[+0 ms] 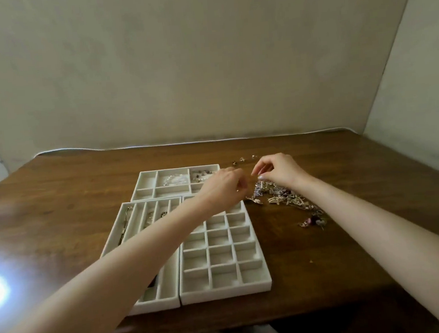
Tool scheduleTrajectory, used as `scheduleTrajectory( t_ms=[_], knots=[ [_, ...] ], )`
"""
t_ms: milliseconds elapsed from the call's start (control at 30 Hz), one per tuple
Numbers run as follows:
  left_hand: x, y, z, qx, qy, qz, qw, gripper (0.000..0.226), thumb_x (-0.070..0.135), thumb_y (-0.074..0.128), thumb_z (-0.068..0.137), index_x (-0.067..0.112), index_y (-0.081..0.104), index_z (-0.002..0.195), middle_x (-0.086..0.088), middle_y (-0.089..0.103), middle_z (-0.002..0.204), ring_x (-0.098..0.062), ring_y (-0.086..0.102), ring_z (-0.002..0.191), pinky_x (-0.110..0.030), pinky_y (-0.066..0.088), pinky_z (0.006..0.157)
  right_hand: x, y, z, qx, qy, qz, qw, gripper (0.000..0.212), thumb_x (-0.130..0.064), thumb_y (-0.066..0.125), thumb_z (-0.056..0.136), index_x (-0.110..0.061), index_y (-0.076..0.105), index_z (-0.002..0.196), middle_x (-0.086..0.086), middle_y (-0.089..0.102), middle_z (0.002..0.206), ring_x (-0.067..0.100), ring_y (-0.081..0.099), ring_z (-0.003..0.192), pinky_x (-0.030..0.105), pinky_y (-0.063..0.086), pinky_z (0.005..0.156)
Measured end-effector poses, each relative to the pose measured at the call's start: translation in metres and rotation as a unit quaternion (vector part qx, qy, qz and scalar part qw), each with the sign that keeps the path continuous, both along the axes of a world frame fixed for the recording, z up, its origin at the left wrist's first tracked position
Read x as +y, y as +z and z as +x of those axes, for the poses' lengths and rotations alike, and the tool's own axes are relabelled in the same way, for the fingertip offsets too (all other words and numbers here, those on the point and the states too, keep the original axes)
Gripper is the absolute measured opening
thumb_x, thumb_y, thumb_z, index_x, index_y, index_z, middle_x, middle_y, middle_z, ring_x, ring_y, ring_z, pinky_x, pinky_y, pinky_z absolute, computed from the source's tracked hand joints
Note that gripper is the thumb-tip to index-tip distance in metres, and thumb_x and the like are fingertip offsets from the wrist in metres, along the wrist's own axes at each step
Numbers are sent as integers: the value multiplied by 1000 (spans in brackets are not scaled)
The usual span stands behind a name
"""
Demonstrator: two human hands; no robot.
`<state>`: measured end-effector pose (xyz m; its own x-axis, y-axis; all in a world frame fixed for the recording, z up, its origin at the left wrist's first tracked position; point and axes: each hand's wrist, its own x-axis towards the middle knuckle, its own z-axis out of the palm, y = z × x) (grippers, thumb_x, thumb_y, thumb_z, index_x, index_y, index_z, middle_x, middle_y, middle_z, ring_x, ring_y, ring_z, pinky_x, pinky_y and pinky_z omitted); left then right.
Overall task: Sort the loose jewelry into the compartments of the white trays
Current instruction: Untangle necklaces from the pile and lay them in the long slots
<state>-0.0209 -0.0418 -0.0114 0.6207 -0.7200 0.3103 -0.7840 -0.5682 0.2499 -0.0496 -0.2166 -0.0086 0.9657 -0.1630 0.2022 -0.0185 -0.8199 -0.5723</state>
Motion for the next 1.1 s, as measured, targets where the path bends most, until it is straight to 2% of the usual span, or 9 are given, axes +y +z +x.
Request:
scheduleTrajectory(
  t_ms=[200, 467, 567, 633, 767, 833, 900, 1000, 1100],
  knots=[
    [-38, -12, 24, 23, 41, 78, 996, 18, 27, 55, 88, 15, 62, 100, -4, 64, 104, -22, 58, 99, -37, 51, 80, -17, -17, -3, 62, -16, -99, 993, 21, -19, 70, 84, -24, 71, 104, 0, 61, 119, 19, 53, 113, 40, 44, 98],
    [-75, -25, 50, 99, 81, 114, 985, 37, 39, 63, 84, 16, 58, 112, -6, 57, 118, -25, 50, 112, -42, 46, 95, -35, -15, -9, 76, -17, -67, 995, 10, -24, 65, 85, -29, 71, 78, -13, 66, 85, 11, 61, 92, 39, 50, 89],
    [-78, -29, 56, 136, 72, 98, 983, 26, 30, 65, 84, 14, 60, 104, -7, 59, 114, -24, 53, 109, -40, 47, 94, -39, -15, -7, 42, -35, -41, 998, 11, -22, 63, 88, -23, 69, 79, -15, 62, 76, 10, 61, 86, 39, 51, 88],
    [-77, -30, 58, 157, 61, 80, 983, 20, 24, 64, 86, 10, 62, 100, -8, 62, 110, -22, 57, 100, -34, 49, 89, -39, -15, -4, 21, -43, -29, 998, 9, -19, 62, 89, -20, 70, 86, -10, 65, 84, 9, 59, 87, 35, 50, 88],
    [-71, -25, 61, 214, 74, -40, 973, 18, 19, 59, 89, 7, 59, 102, -8, 62, 99, -18, 56, 85, -31, 49, 77, -33, -17, 6, 17, -13, 11, 1000, 26, -4, 57, 90, -18, 68, 108, -1, 68, 107, 11, 61, 98, 28, 51, 87],
    [-70, -20, 63, 273, 71, -156, 947, 11, 16, 59, 90, 8, 55, 96, -8, 60, 91, -22, 60, 83, -32, 53, 75, -29, -18, 12, 27, 7, 57, 998, 41, 7, 52, 88, -19, 63, 118, -2, 65, 112, 12, 61, 102, 29, 53, 87],
    [-66, -12, 62, 338, 56, -268, 900, 8, 14, 57, 91, 8, 51, 88, -6, 59, 81, -18, 61, 72, -22, 55, 62, -24, -18, 17, 31, 17, 103, 994, 47, 9, 55, 86, -18, 59, 125, -1, 63, 118, 14, 60, 106, 32, 53, 90],
    [-63, 0, 57, 421, 19, -388, 820, 14, 10, 54, 92, 10, 48, 80, -7, 60, 78, -14, 61, 67, -23, 56, 60, -21, -17, 22, 6, 11, 159, 987, 42, -3, 70, 80, -15, 62, 119, 5, 66, 117, 20, 61, 109, 37, 50, 96],
    [-61, 8, 55, 407, 8, -424, 809, 16, 10, 52, 93, 9, 49, 78, -5, 60, 77, -15, 60, 67, -31, 57, 68, -20, -14, 22, -14, 9, 157, 987, 22, -10, 70, 82, -12, 71, 103, 5, 72, 98, 16, 67, 91, 24, 51, 83]
  ],
)
